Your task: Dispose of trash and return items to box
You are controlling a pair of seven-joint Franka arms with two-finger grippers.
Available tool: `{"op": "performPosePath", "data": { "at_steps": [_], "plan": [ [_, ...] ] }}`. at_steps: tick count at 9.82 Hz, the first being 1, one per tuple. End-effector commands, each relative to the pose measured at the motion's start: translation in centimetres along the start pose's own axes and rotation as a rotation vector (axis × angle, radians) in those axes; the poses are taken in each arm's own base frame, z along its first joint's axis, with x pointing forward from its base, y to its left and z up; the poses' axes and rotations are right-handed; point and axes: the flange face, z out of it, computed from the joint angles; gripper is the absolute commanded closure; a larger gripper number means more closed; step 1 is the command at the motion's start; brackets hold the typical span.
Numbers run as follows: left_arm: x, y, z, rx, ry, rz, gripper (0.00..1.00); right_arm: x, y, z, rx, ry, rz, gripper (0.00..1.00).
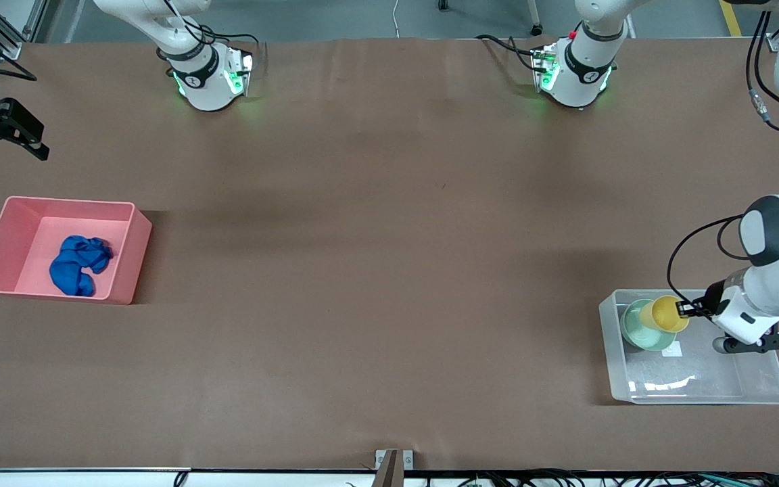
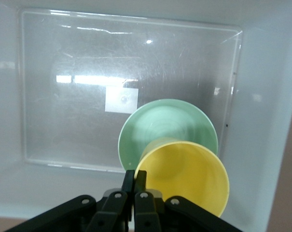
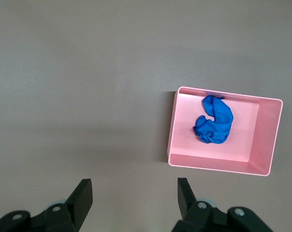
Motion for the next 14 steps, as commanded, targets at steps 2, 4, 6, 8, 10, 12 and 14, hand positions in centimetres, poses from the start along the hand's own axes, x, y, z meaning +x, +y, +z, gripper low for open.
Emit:
{"op": "performPosePath", "data": {
  "at_steps": [2,4,6,8,10,12,14],
  "plan": [
    [0.4,-0.8,3.6,-0.007,0.005,0.011,0.98,0.6,0.3,0.3,-0.011,-0.010,0.006,0.20],
    [0.3,-0.7,4.0,-0.012,0.003,-0.001,0.43,1.0,0.2,0.9,-0.009,-0.019,0.003,0.20],
    [0.5,-1.2,0.3,0.006,0.039,0.000,0.00,1.0,0.2,1.4,-0.005,-0.032,-0.010,0.20],
    [-0.4,0.0,-8.4,0.044,0.066,0.001,0.00,1.0,0.3,1.5,-0.004,-0.036,-0.013,0.20],
    [-1.9,2.6,-17.2,0.042,0.125,0.003,0.00,1.0,0.6,1.6,-0.004,-0.037,-0.016,0.20],
    [-3.4,5.6,-23.3,0.036,0.097,0.029,0.00,0.9,1.2,1.8,-0.003,-0.041,-0.025,0.20],
    [-5.9,7.7,-28.1,-0.012,0.102,0.025,0.00,0.9,1.3,1.8,-0.003,-0.042,-0.022,0.20]
  ]
}}
